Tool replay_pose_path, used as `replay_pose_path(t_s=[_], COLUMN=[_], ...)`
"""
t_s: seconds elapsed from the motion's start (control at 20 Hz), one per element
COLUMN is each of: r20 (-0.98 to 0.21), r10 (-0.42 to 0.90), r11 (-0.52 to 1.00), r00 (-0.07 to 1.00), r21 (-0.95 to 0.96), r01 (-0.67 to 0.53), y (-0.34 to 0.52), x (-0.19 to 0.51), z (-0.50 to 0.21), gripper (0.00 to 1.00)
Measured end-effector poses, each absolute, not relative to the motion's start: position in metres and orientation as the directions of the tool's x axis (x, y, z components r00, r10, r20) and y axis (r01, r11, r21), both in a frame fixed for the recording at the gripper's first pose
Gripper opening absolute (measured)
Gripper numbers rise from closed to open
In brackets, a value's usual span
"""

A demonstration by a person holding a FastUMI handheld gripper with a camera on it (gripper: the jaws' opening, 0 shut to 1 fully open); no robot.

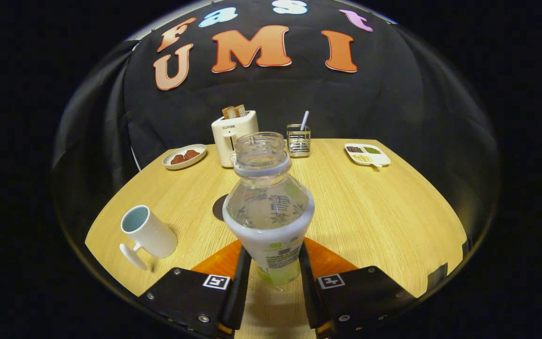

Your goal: Take the bottle from table, then pour the juice into the cup, finally place the bottle on the coaster

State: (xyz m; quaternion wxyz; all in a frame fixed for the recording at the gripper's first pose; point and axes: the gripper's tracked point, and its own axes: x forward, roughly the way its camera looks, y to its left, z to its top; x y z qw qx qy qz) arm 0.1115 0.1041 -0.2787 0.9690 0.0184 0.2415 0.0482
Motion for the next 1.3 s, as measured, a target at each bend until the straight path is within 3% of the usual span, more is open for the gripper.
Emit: replay_pose_path(t_s=[0.6, 1.3], r20=[-0.454, -0.367], r10=[-0.015, -0.17], r11=[0.949, 0.647], r00=[0.891, 0.915], r21=[-0.286, -0.742], r01=[-0.13, -0.177], y=[0.151, 0.206], x=[0.094, 0.112], z=[-0.225, -0.214], gripper=[0.5, 0.5])
